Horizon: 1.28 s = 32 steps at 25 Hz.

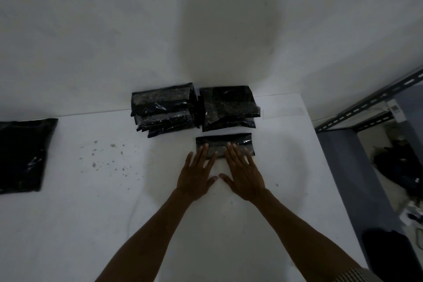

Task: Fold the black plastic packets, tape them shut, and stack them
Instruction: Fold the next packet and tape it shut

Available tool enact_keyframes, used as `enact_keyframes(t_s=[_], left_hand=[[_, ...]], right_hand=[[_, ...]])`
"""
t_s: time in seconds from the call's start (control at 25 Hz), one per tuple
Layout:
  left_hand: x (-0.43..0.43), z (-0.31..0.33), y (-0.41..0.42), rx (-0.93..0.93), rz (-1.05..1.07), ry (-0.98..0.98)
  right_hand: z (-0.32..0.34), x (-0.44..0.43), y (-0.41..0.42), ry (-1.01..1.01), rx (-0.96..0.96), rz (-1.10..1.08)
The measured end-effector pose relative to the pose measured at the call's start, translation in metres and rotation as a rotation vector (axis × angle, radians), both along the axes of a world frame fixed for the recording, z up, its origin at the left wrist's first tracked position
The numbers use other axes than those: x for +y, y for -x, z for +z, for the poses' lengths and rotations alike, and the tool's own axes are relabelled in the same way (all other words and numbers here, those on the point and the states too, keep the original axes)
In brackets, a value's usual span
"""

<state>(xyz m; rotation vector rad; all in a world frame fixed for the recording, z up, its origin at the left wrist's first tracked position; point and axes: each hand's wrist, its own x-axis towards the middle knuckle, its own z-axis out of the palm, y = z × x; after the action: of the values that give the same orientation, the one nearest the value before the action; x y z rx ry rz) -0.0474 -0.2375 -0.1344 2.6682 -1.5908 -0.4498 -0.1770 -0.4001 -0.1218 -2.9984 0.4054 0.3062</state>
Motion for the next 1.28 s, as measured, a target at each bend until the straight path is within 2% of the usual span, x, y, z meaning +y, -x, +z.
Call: enact_keyframes(t_s=[0.16, 0.44, 0.64, 0.76, 0.92, 1.08, 1.28], left_hand=[[-0.001, 0.002, 0.001, 0.012, 0.001, 0.016], [0.001, 0.001, -0.003, 0.113, -0.032, 0.056], [0.0, 0.007, -0.009, 0.229, -0.036, 0.124], [-0.002, 0.007, -0.003, 0.175, -0.012, 0.198], [0.003, -0.005, 0.012, 0.104, 0.041, 0.138], [0.008, -0.001, 0.005, 0.136, 0.054, 0.203], [0.008, 0.001, 0.019, 0.17, 0.151, 0.234]], right_hand=[[0.0, 0.007, -0.005, 0.02, -0.002, -0.014], [-0.007, 0.004, -0.005, -0.093, -0.02, 0.024], [-0.004, 0.0, -0.006, -0.239, -0.176, -0.022], [-0.005, 0.008, -0.002, -0.243, -0.236, -0.102], [-0.017, 0.016, 0.008, -0.257, -0.162, -0.097], [-0.014, 0.012, 0.008, -0.314, -0.182, -0.1], [-0.008, 0.009, 0.008, -0.203, -0.269, -0.172]])
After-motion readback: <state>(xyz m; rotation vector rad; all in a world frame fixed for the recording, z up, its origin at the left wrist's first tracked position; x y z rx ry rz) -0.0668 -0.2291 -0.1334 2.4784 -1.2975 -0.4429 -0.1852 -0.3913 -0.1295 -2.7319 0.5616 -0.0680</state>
